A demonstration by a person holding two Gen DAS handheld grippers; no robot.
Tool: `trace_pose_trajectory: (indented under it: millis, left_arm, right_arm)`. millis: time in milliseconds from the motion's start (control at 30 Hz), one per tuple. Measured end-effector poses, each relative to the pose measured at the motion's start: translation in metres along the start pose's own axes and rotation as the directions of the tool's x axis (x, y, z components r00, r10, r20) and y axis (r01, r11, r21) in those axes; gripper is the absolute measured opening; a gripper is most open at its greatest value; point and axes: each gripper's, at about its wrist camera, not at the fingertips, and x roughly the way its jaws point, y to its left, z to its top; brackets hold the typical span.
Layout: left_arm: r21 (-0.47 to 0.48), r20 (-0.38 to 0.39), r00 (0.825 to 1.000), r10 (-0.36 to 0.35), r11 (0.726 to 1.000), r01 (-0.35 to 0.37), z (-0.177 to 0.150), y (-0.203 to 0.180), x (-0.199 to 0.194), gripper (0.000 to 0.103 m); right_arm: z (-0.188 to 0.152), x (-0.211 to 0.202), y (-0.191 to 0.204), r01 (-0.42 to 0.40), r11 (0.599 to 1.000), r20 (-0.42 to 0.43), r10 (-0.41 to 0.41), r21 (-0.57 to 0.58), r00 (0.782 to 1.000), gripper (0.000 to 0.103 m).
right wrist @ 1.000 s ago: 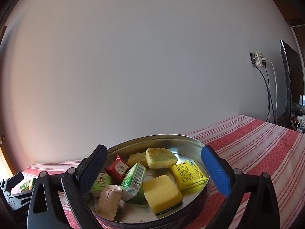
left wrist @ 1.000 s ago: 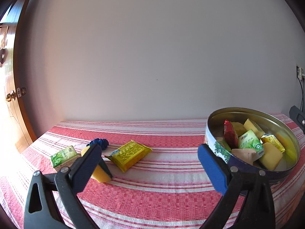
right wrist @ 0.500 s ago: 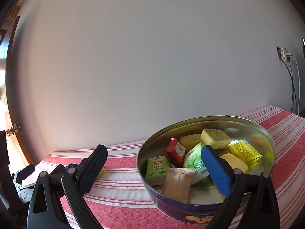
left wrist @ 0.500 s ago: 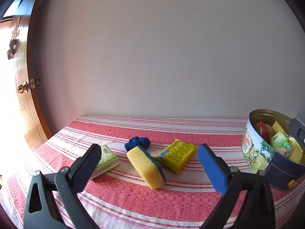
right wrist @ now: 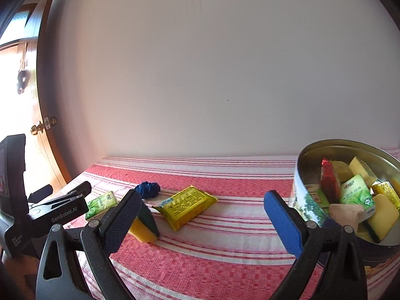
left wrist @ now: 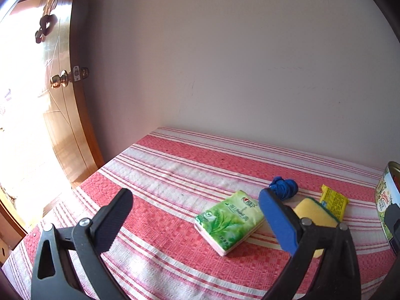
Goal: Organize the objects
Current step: 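Withdraw both tools from the tin toward the remaining items, then grasp the green tissue pack with the left tool while the right grasps a yellow-green scrub sponge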
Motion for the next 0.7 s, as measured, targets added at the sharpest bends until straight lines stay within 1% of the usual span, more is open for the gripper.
trace_pose_trajectory:
  millis: [100,200,233,267,333,367,400,467,533,567,633,700]
  left_arm:
    - [-0.004,-0.027,1.0,0.012,1.0,-0.012,0.003,0.017,0.013,0.102]
    - [-0.029,-0.05,0.999,0.019,0.999,-0.021,0.003,0.028,0.016,0.102]
    - [-0.034,-0.053,0.998,0.023,0.999,-0.024,0.004,0.03,0.017,0.102]
    - [-0.034,-0.055,0.998,0.027,0.999,-0.029,0.004,0.032,0.018,0.102]
    - [-0.034,-0.061,0.998,0.026,0.999,-0.028,0.005,0.034,0.019,0.102]
    - [-0.035,-0.065,0.998,0.014,0.999,-0.016,0.005,0.034,0.019,0.102]
    - [-0.033,-0.071,0.997,-0.007,0.999,0.004,0.005,0.031,0.018,0.102]
    - [-0.027,-0.081,0.996,-0.049,0.999,0.047,0.006,0.029,0.018,0.102]
    - [-0.011,-0.08,0.994,-0.075,0.997,0.074,0.006,0.023,0.017,0.102]
    - [0.011,-0.083,0.993,-0.087,0.996,0.088,0.005,0.019,0.016,0.102]
    - [0.072,-0.099,0.989,-0.108,0.991,0.116,0.003,0.007,0.016,0.102]
    - [0.129,-0.126,0.983,-0.134,0.98,0.151,-0.001,-0.004,0.02,0.102]
  right_arm:
    - [0.003,0.019,0.015,-0.03,0.999,-0.051,0.028,-0.029,0.998,0.098]
    - [0.001,0.041,0.031,-0.066,0.996,-0.137,0.057,-0.062,0.989,0.092]
    - [0.001,0.049,0.036,-0.075,0.995,-0.168,0.062,-0.073,0.984,0.086]
    - [0.001,0.058,0.039,-0.083,0.993,-0.199,0.065,-0.08,0.978,0.082]
    - [-0.001,0.074,0.046,-0.078,0.992,-0.262,0.049,-0.102,0.964,0.073]
    - [-0.005,0.076,0.054,-0.092,0.99,-0.291,0.057,-0.109,0.955,0.071]
    - [-0.006,0.084,0.056,-0.099,0.988,-0.321,0.058,-0.114,0.945,0.066]
    - [-0.011,0.094,0.062,-0.098,0.986,-0.381,0.041,-0.132,0.923,0.059]
    - [-0.014,0.104,0.063,-0.116,0.986,-0.432,0.052,-0.123,0.9,0.04]
    - [-0.014,0.104,0.061,-0.115,0.987,-0.43,0.056,-0.111,0.901,0.04]
    - [-0.012,0.098,0.053,-0.133,0.989,-0.407,0.093,-0.072,0.909,0.037]
    - [-0.01,0.087,0.042,-0.139,0.99,-0.365,0.119,-0.029,0.923,0.037]
